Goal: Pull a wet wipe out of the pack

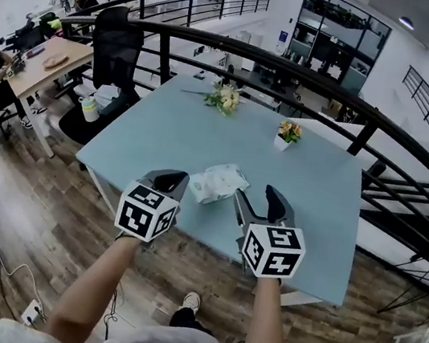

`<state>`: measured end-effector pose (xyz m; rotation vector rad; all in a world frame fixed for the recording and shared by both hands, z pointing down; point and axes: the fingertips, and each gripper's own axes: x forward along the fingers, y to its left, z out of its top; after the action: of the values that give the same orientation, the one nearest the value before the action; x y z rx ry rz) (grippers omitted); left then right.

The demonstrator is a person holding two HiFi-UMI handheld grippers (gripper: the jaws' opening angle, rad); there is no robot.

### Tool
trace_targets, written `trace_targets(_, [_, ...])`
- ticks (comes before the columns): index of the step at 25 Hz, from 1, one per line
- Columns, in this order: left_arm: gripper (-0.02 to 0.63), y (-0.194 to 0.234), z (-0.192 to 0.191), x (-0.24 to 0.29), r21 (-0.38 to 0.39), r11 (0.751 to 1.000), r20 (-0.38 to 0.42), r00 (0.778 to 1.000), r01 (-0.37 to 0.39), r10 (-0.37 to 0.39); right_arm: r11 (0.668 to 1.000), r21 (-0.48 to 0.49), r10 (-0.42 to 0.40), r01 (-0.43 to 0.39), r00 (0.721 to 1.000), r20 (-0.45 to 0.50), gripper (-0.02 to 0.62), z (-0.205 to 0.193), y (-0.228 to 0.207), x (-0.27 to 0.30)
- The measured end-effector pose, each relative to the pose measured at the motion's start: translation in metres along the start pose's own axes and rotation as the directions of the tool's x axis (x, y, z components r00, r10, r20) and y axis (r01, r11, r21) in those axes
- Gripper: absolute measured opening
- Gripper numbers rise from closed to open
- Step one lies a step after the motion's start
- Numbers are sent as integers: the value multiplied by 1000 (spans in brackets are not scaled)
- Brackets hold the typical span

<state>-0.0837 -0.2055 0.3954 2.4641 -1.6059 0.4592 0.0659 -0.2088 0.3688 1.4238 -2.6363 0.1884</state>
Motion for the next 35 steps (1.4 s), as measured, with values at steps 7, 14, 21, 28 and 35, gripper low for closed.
trace_targets(7, [-2, 10, 22, 60, 3, 1000, -14, 1000, 17, -17, 1000, 10, -11, 11, 1000, -11, 278, 9, -48, 43])
trace_targets(14, [-2, 14, 40, 105, 24, 999, -27, 999, 33, -32, 999, 21, -31, 31, 1000, -4, 278, 18, -91, 69])
trace_targets(21, [-2, 9, 50, 133, 42, 998, -37, 999, 40, -39, 999, 34, -32, 32, 999, -5, 278, 18, -116, 83])
trace_targets(28, [-3, 13, 50, 146, 44, 999, -49, 998, 32, -29, 998, 47, -30, 31, 999, -11, 278, 15, -126, 92])
trace_targets(35, [-5, 15, 51, 154, 40, 999, -41, 999, 35, -33, 998, 53, -40, 41, 999, -17, 278, 10, -132, 95])
